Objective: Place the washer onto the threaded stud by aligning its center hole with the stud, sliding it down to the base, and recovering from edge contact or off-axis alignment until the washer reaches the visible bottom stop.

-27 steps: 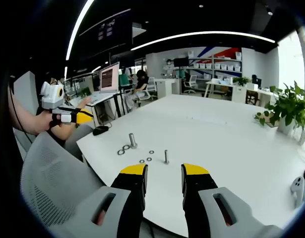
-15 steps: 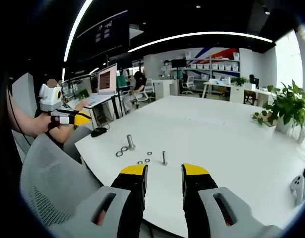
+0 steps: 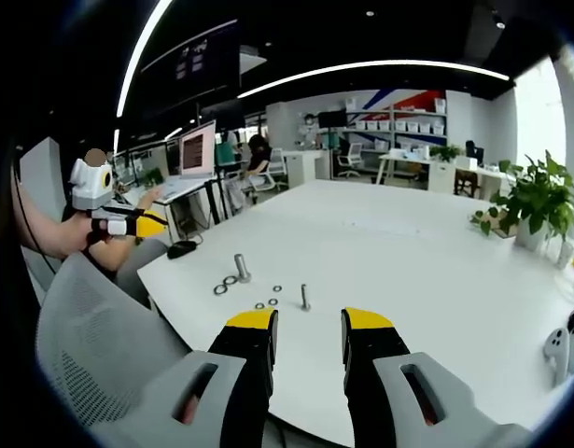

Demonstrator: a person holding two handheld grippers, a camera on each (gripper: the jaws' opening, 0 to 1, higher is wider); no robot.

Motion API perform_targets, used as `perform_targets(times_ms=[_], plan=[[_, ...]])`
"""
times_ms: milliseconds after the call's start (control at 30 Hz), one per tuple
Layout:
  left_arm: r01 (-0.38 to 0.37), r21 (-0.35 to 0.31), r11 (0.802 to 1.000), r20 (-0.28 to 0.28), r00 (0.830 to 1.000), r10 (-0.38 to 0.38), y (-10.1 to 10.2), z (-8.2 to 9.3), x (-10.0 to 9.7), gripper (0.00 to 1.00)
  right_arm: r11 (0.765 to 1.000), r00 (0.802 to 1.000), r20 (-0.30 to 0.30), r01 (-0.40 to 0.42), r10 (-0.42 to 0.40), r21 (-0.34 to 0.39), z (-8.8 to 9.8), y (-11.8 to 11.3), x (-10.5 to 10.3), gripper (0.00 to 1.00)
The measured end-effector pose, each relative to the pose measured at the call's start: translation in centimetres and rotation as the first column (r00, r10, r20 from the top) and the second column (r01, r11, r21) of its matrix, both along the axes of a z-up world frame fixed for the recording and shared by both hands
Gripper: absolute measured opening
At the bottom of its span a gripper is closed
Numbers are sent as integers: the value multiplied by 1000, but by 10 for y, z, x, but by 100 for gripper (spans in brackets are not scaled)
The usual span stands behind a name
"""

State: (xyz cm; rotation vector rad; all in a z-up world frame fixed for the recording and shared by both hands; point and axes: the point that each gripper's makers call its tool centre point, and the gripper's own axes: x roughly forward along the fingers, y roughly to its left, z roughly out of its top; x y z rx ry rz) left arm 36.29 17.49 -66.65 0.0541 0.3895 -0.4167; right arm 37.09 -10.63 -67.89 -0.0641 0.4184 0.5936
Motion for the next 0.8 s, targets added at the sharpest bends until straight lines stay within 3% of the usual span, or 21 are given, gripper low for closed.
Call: perform_targets(times_ms=[800], plan=[[-18,-17,1000,-13,1000,18,2,-1,-1,12,1000,1000,-9,-15,15,-9,-3,1,-2,30]])
